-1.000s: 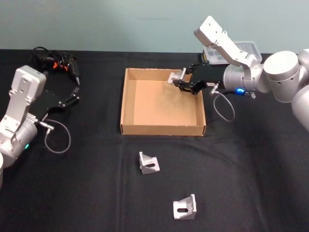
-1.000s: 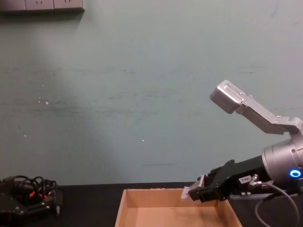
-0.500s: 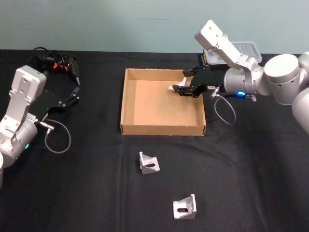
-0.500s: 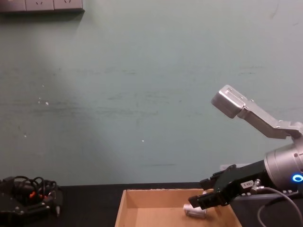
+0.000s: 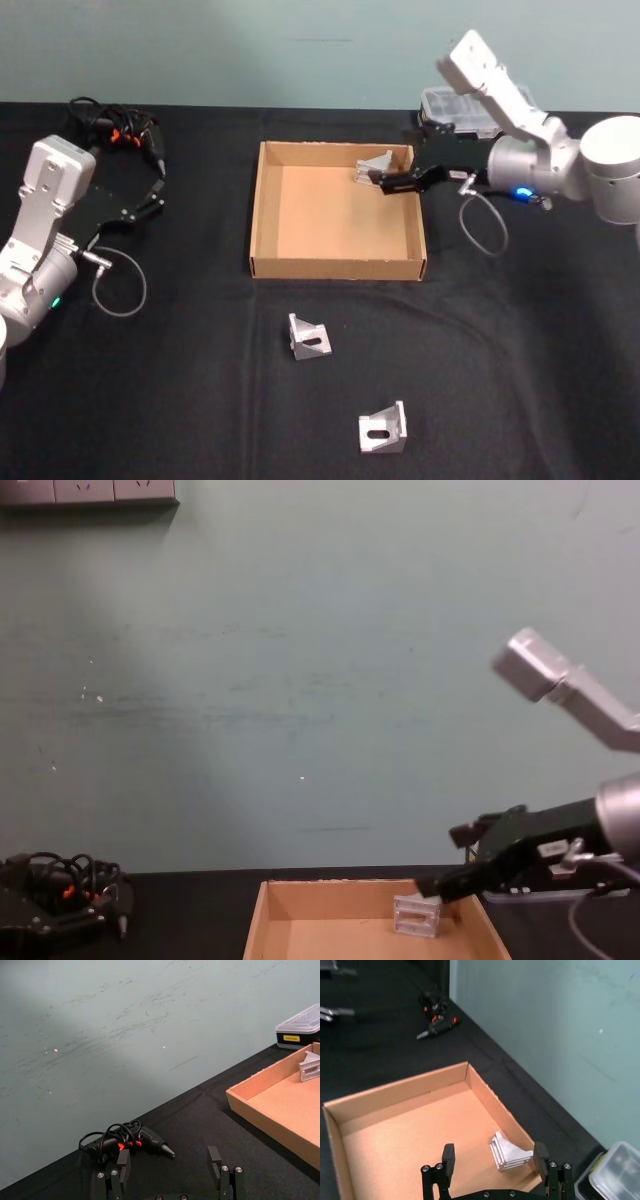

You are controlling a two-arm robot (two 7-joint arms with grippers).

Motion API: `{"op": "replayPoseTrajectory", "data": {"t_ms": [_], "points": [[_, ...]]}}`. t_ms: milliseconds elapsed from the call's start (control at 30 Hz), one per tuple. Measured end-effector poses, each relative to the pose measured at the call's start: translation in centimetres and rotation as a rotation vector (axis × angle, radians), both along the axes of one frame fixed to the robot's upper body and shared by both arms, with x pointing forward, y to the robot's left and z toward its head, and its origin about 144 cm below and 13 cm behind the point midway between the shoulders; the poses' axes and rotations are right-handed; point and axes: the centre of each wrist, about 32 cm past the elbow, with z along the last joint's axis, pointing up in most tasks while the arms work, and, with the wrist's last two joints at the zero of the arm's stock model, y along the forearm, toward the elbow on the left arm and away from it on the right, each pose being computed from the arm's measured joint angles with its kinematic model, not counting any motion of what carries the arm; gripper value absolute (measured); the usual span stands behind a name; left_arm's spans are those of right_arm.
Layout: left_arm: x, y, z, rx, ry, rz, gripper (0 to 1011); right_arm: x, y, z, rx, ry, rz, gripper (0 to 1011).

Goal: Use one hand to pick up the angle iron from the table and place it into the box.

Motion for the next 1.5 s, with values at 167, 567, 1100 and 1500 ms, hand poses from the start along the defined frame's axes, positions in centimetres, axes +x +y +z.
{"op": "replayPoseTrajectory", "data": {"t_ms": [167,567,1100,1500], "points": [[0.0,0.0,0.0,0.000,0.000,0.000,1000,-1.6,-1.3,0.8,0.030,-0.045,0.012,1003],[0.0,0.0,0.0,0.000,0.000,0.000,1000,-8.8,-6.0,4.2,0.103,-0.115,0.137,1003],[0.0,0.0,0.0,0.000,0.000,0.000,1000,-14.4,-8.4,5.5,0.087,0.004,0.331,1003],[0.0,0.0,0.0,0.000,0.000,0.000,1000,-16.7,-6.9,3.9,0.019,0.125,0.428,1003]]}}
